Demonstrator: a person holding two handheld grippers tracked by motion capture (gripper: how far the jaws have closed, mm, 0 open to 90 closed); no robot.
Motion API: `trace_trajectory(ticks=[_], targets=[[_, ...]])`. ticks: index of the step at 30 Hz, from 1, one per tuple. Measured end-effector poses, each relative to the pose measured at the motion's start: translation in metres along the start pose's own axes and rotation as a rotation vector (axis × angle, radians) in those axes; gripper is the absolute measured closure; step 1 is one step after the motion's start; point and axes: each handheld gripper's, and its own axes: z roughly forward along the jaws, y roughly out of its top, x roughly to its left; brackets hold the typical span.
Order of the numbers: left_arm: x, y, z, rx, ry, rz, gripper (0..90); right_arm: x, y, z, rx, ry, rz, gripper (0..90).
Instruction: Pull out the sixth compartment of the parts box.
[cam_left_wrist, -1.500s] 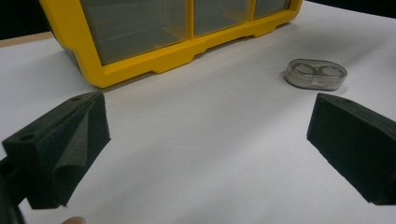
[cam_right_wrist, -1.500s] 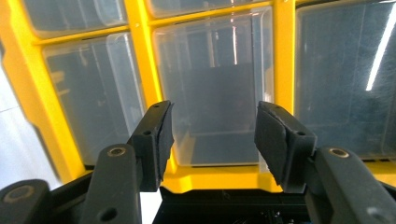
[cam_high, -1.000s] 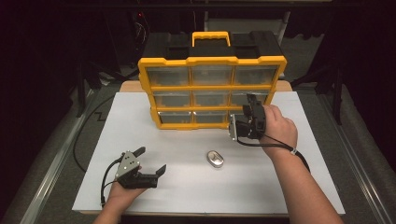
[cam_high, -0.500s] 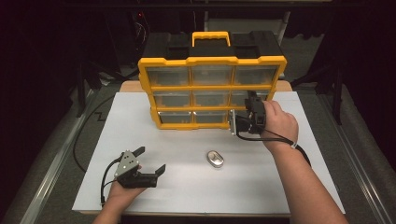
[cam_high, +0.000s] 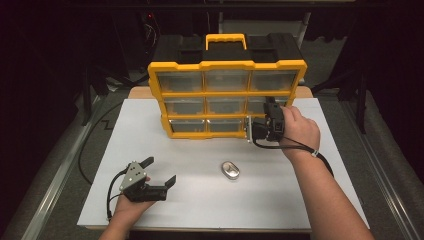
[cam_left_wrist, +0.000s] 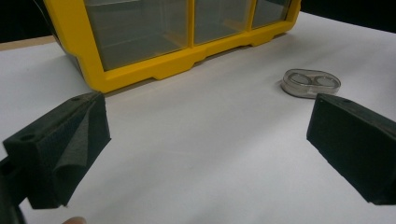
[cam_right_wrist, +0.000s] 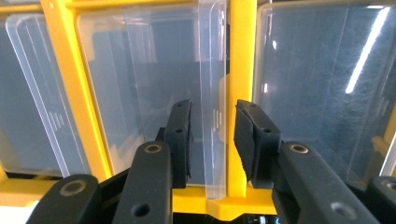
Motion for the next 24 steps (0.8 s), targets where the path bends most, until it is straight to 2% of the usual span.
trace_trajectory(ticks=[1,5,12,24], targets=[[0.0001,0.0001,0.0002,0.001,0.000,0.001,0.7,0.0002,-0.0009,0.0002,0.003,0.008,0.010,69.0],[-0.0002,-0.0004,0.0017,0.010,-0.004,0.002,0.7,-0.0014,-0.0026,0.0018,0.003,0.004,-0.010,69.9],[-0.0005,-0.0006,0.0022,0.013,-0.005,0.003,0.8,0.0015,-0.0024,0.0048,0.014,0.011,-0.017,69.8],[-0.0004,-0.0009,0.0017,0.016,-0.004,0.003,0.8,0.0033,-0.0004,0.0071,0.017,-0.005,-0.026,70.8]])
